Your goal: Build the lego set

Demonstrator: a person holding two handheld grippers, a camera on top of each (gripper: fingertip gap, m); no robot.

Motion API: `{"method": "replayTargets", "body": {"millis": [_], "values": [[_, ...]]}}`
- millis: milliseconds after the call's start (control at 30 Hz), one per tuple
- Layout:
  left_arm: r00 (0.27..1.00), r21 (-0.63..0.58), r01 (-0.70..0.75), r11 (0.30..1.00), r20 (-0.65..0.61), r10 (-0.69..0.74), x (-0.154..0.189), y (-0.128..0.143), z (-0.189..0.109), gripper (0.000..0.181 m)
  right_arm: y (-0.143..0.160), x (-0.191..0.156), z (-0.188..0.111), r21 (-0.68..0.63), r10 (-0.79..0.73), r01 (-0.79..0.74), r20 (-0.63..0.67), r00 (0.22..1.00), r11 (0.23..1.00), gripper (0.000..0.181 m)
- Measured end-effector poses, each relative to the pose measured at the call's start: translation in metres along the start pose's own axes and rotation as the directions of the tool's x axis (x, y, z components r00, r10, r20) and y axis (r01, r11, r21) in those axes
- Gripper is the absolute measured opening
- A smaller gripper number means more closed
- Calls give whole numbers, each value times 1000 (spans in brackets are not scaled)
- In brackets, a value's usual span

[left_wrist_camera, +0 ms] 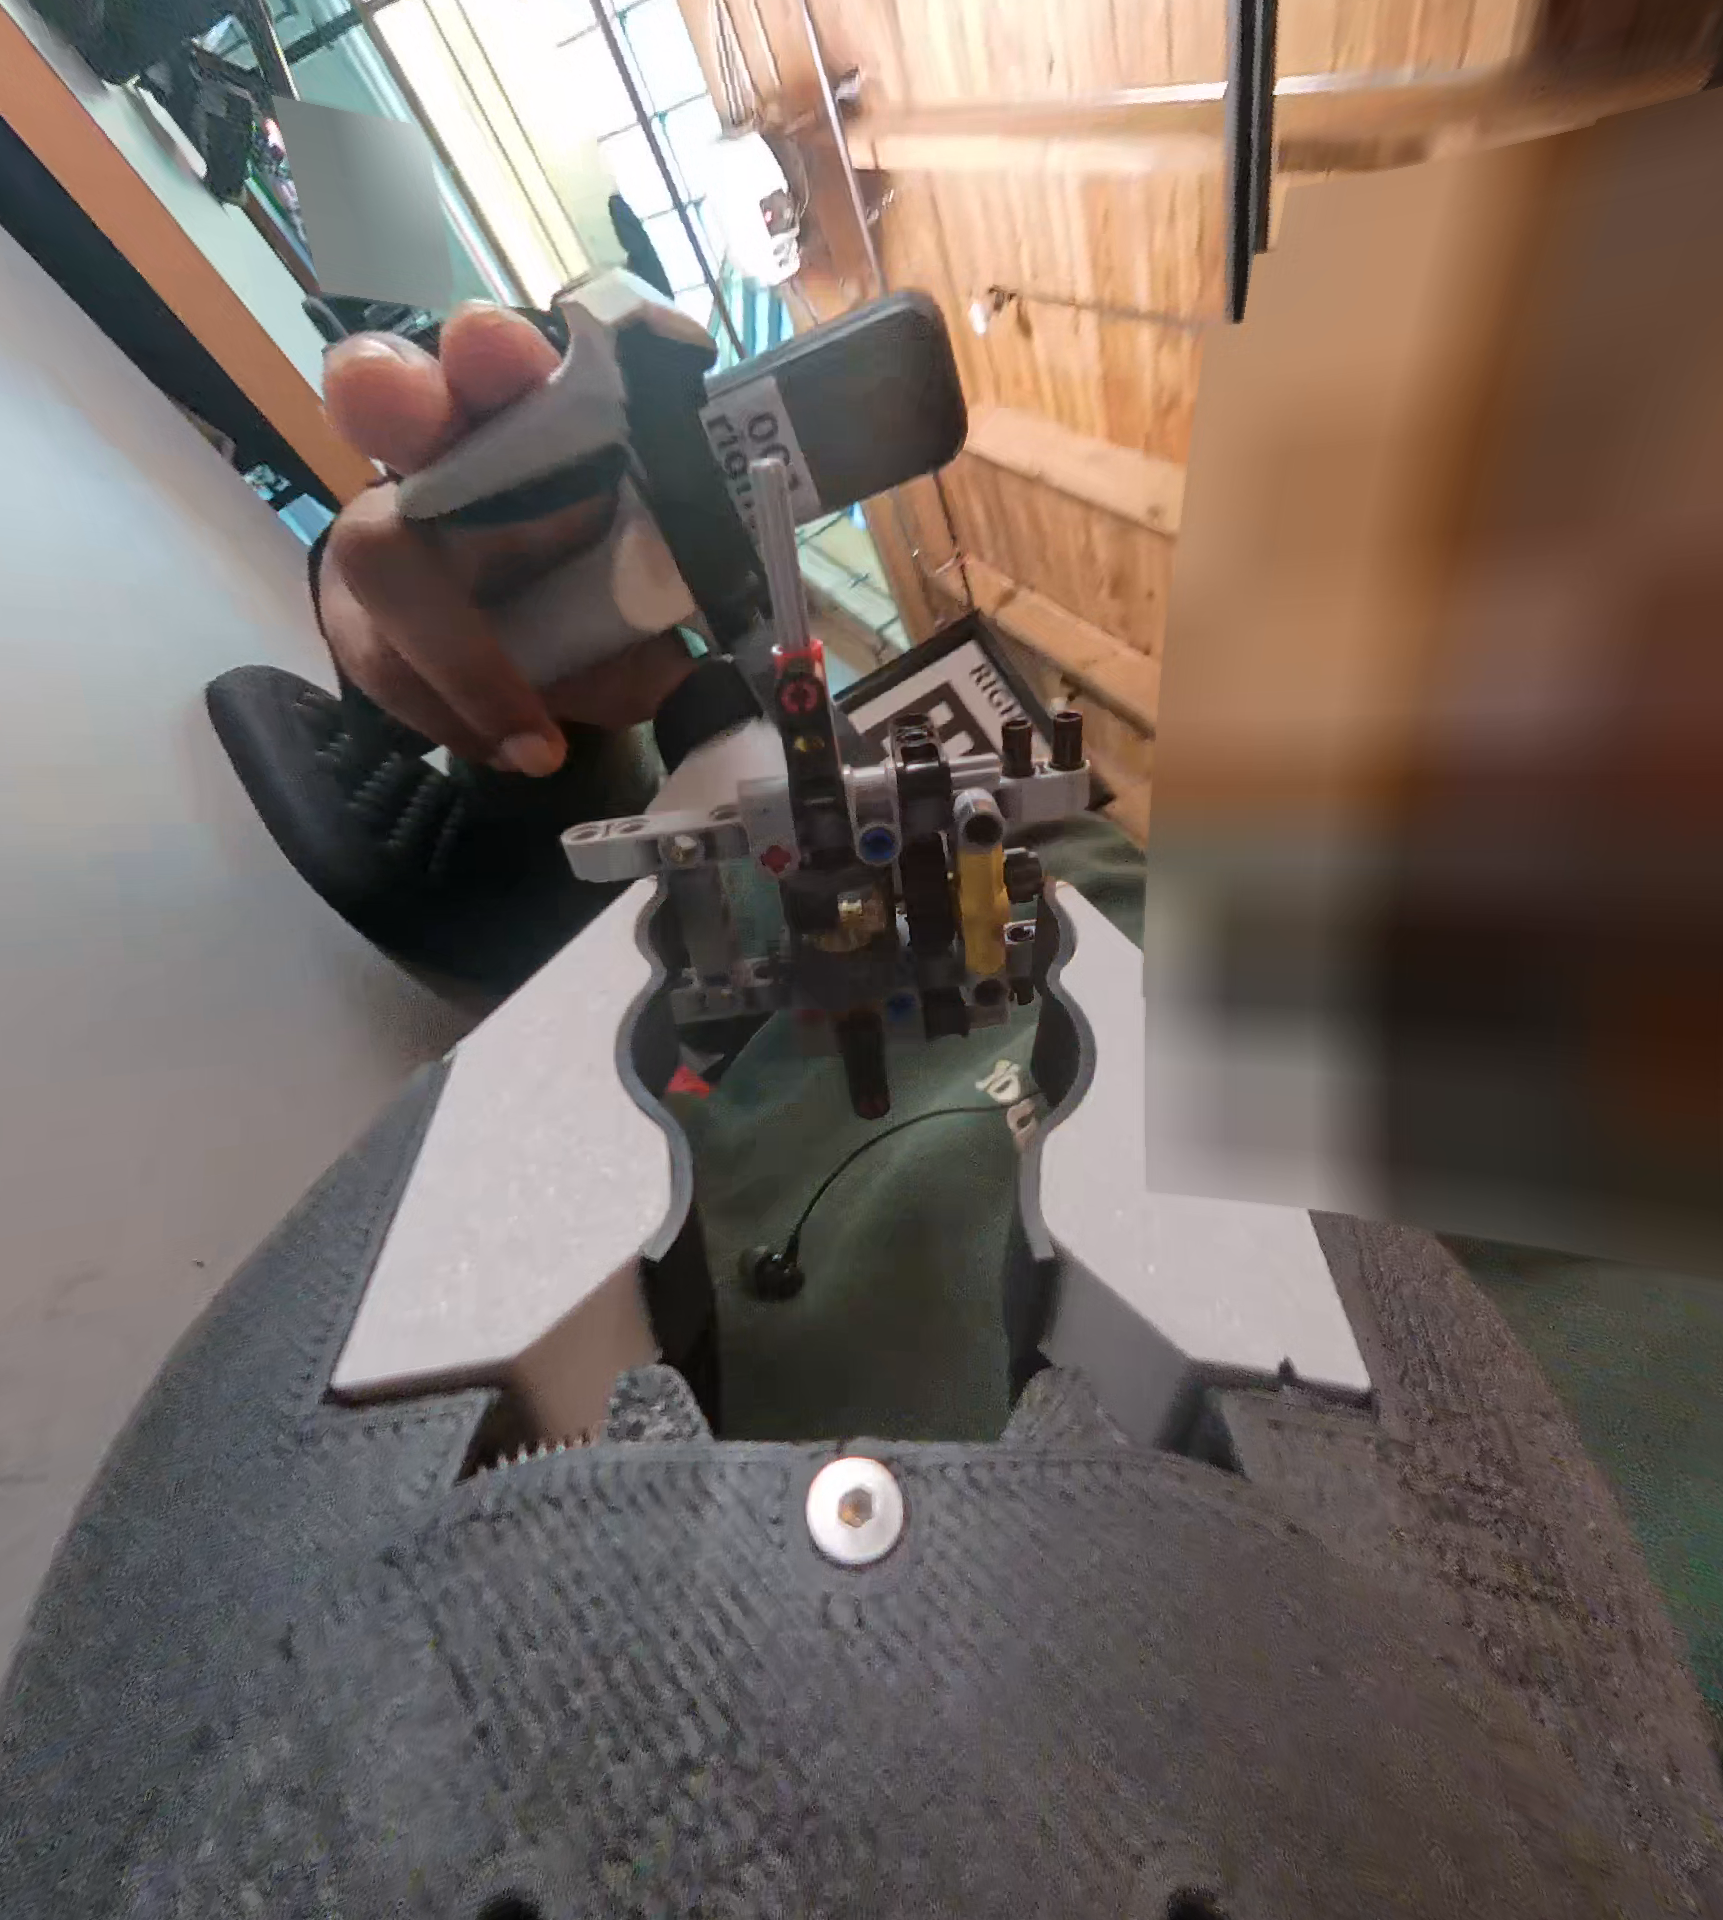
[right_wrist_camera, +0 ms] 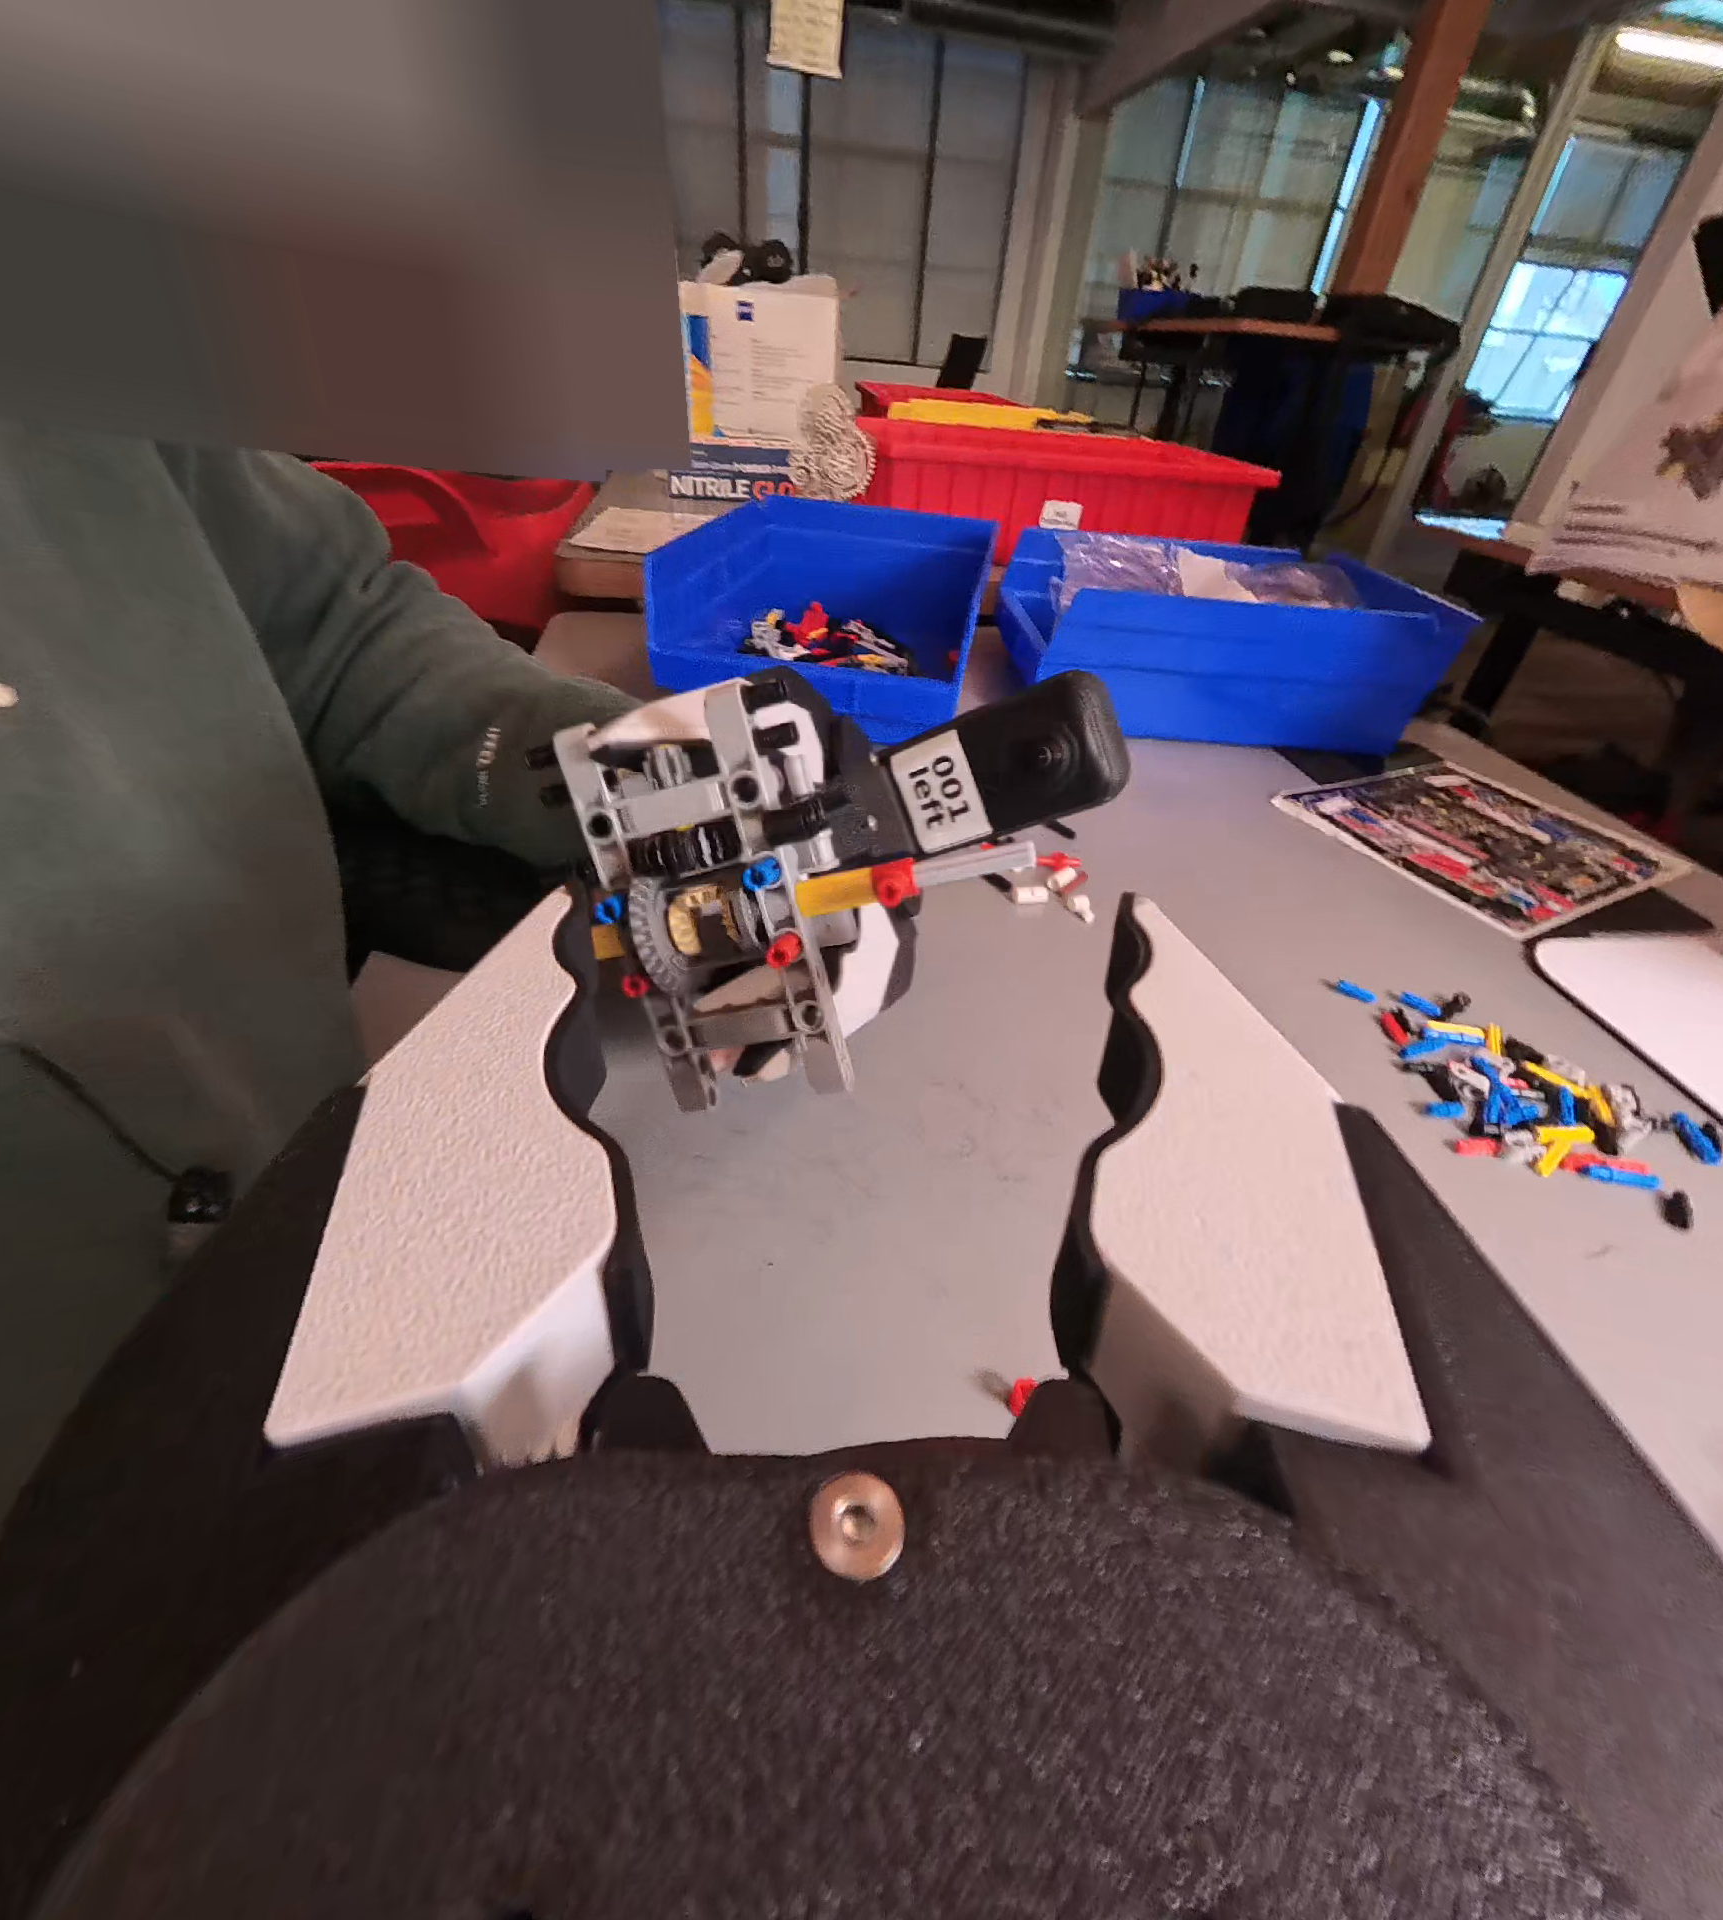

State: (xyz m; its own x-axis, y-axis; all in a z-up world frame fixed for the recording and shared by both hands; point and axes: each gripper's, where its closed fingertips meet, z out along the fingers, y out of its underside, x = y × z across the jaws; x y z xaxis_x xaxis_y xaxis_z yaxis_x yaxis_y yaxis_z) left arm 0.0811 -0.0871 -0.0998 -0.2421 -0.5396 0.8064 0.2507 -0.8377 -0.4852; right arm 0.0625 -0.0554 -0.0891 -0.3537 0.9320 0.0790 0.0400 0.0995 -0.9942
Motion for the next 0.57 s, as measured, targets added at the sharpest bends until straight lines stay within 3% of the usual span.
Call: {"method": "replayTargets", "body": {"millis": [33,167,567], "values": [[1000,-21,-22,1000,10,22,1,2,0,67,-2,-4,-1,-1,-21,21,12,1000,1000,96],[1000,-23,-4,1000,16,5,-2,4,0,67,-1,-13,5,-40,-100,100,-3,995,994,99],[994,64,106,992,-10,-106,-10,-5,-2,66,16,-4,16,-113,-90,82,-64,994,990,101]]}}
